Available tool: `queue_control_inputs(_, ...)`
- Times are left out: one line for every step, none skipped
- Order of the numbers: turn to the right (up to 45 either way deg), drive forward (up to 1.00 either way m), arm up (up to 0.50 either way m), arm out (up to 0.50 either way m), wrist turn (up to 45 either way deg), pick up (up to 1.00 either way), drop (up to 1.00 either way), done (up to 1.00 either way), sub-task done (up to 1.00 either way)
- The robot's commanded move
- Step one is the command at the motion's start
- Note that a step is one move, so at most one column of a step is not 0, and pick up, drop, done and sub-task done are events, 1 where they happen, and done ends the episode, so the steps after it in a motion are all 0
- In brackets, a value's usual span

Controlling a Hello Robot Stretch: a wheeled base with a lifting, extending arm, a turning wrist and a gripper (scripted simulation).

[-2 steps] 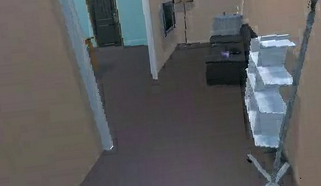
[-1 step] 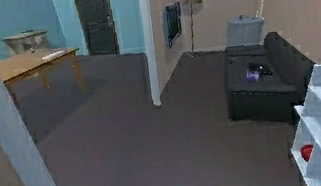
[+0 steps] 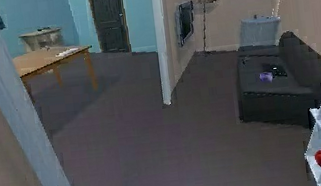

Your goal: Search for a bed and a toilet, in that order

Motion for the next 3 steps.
queue_control_inputs(0.0, 0.85, 0.00, 0.00, 0.0, 0.00, 0.00, 0.00, 0.00)
queue_control_inputs(-21.0, 0.00, 0.00, 0.00, 0.0, 0.00, 0.00, 0.00, 0.00)
queue_control_inputs(0.0, 1.00, 0.00, 0.00, 0.0, 0.00, 0.00, 0.00, 0.00)
